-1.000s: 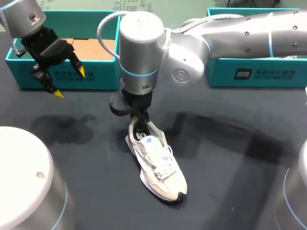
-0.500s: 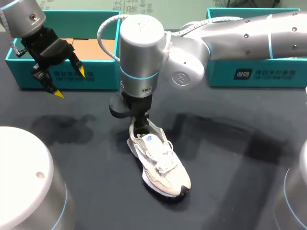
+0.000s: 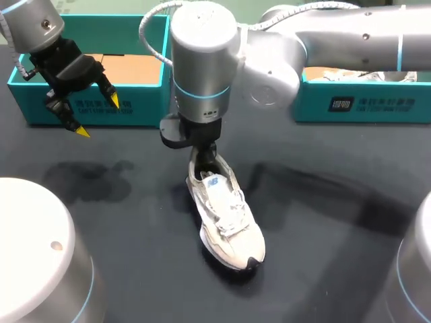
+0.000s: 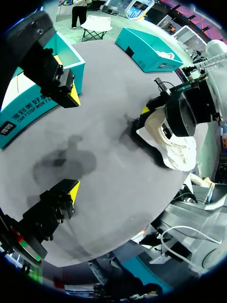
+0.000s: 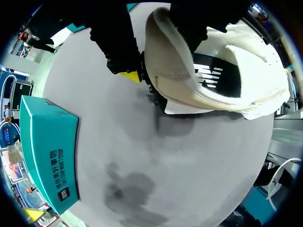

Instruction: Take the shoe out of the shoebox, open the shoe tongue, remove and reinsert the insole, then place the shoe into the shoebox

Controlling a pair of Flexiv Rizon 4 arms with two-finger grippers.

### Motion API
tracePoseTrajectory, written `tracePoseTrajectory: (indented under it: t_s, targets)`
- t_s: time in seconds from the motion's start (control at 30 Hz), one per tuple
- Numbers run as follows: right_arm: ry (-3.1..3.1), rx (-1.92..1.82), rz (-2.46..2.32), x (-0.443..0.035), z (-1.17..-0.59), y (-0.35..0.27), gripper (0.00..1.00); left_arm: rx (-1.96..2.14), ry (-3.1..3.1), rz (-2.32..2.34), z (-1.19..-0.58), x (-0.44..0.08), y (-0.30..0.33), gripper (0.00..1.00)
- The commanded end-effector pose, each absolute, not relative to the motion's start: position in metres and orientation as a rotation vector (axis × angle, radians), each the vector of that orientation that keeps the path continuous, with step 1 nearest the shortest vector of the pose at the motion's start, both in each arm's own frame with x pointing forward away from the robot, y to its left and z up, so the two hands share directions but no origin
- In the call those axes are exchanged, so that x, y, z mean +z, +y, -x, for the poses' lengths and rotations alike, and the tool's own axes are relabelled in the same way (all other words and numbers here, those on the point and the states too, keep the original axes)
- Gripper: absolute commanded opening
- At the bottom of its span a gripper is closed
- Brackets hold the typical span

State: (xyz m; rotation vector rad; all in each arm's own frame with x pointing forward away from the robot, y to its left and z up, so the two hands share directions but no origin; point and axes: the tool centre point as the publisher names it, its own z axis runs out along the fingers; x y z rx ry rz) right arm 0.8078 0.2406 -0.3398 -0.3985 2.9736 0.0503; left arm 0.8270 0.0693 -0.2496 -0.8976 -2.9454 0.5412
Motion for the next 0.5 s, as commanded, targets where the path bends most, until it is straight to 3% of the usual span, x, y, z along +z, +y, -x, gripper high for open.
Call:
tracePoseTrajectory:
  t_s: [0.03,0.33,0.5]
  targets:
    - [2.961,0.052,0.376,-0.300,-0.809,0.217,0.00,0.537,-2.947,0.898,-0.826,-0.250,0.070,1.00]
    - [2.951,0.024,0.283,-0.259,-0.835,0.186,0.00,0.537,-2.947,0.898,-0.826,-0.250,0.070,1.00]
    - [2.951,0.024,0.283,-0.259,-0.835,0.186,0.00,0.537,-2.947,0.898,-0.826,-0.250,0.070,1.00]
